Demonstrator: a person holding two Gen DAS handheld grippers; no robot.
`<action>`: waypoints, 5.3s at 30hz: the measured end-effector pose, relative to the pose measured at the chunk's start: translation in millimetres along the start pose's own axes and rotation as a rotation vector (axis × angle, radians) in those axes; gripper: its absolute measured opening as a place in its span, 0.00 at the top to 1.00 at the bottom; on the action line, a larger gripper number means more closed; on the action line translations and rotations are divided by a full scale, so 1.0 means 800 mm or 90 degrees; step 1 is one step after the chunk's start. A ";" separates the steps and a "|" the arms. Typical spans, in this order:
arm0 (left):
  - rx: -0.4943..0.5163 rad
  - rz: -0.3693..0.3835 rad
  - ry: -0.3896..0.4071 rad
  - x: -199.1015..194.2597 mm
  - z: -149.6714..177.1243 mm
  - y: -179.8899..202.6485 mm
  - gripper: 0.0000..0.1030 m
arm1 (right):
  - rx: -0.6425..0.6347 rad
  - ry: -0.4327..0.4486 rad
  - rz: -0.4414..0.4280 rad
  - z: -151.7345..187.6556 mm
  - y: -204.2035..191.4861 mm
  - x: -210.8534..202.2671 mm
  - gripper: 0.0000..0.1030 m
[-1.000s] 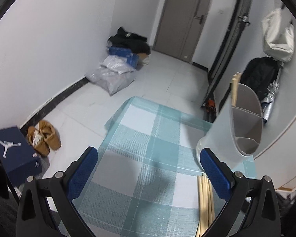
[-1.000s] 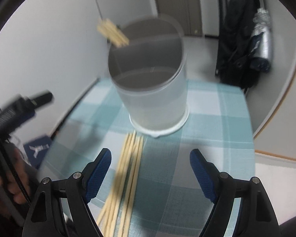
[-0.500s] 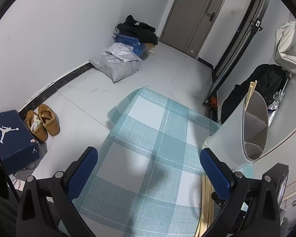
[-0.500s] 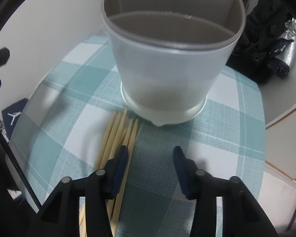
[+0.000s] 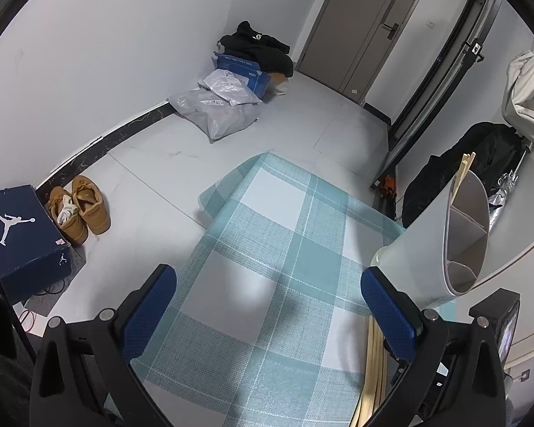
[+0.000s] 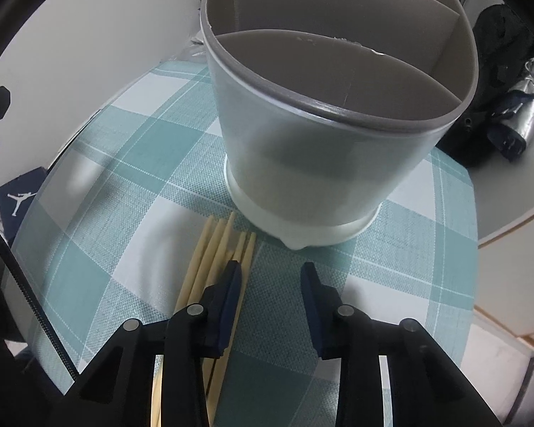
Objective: Organize utensils
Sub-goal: 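Lower the right tool onto the pile and pinch one chopstick, then lift the chopstick with the right tool while the left tool pinches another chopstick, then raise both held chopsticks up over the white utensil holder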
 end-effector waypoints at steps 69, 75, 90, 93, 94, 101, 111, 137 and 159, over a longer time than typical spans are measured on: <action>0.246 -0.044 -0.224 0.066 0.104 0.089 0.09 | 0.427 0.114 -0.400 0.037 0.170 -0.067 0.95; 0.257 -0.074 -0.235 0.086 0.095 0.098 0.10 | 0.411 0.112 -0.362 0.039 0.172 -0.066 0.95; 0.188 -0.019 -0.240 0.084 0.084 0.108 0.97 | 0.402 0.142 -0.365 0.035 0.170 -0.079 0.95; 0.168 0.001 -0.212 0.070 0.079 0.108 0.98 | 0.384 0.161 -0.357 0.033 0.164 -0.089 0.95; 0.166 0.011 -0.202 0.063 0.077 0.108 0.98 | 0.373 0.170 -0.350 0.032 0.160 -0.093 0.95; 0.157 0.071 -0.113 0.004 0.056 0.125 0.98 | 0.307 0.247 -0.312 0.031 0.134 -0.133 0.95; 0.191 0.111 -0.022 -0.045 0.033 0.132 0.98 | 0.229 0.319 -0.220 0.030 0.099 -0.173 0.96; 0.288 0.153 0.007 -0.095 0.040 0.141 0.98 | 0.156 0.399 -0.150 0.018 0.065 -0.204 0.96; 0.321 0.266 0.020 -0.146 -0.008 0.196 0.98 | 0.154 0.433 -0.170 -0.022 0.084 -0.224 0.96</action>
Point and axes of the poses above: each gripper's, at about its wrist camera, not at the fingertips, and x roughly the way its jaws point, y to its right, z to its underside, the point moved 5 cm from there along x, roughly the way its jaws point, and after that the axes turned 4 degrees about x, right-handed, at the moved point
